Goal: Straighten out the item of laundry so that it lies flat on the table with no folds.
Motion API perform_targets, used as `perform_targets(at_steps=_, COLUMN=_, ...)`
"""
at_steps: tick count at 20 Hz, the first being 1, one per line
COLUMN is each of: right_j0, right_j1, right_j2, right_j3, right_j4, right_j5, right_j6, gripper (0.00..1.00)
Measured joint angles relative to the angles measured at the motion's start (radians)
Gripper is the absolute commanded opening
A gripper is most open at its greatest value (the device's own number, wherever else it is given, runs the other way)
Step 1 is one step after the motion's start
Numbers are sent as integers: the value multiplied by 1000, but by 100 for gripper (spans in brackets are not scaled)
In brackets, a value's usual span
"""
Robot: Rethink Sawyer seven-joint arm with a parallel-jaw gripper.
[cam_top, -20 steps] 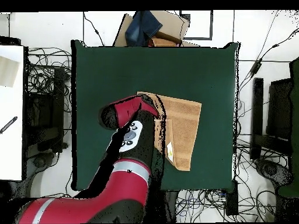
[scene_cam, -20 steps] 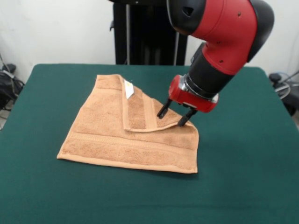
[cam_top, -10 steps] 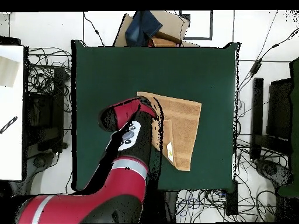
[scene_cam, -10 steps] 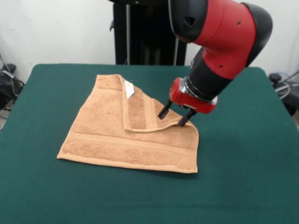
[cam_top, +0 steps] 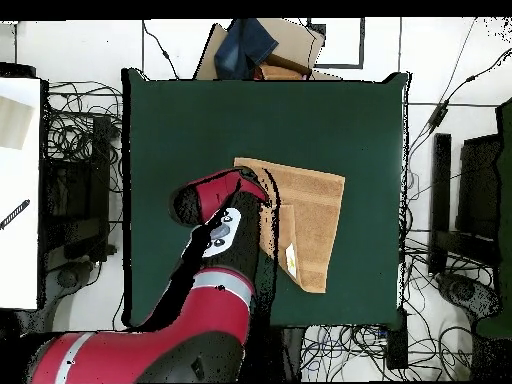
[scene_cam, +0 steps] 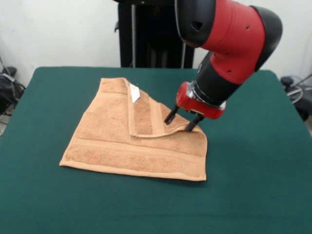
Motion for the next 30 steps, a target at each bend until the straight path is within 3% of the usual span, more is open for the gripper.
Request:
perform_targets(at_steps=18, right_j0=38, right_j1=-81, right_j2=-6, right_j3=37, right_j4=0, right_j5=0, right_j6=0, gripper=100)
perform_targets(at_steps=30, right_j0=39, right_j1=-22, right_j2=-6, right_j3=13, right_j4=0, right_j5=0, right_j6=0, gripper=100)
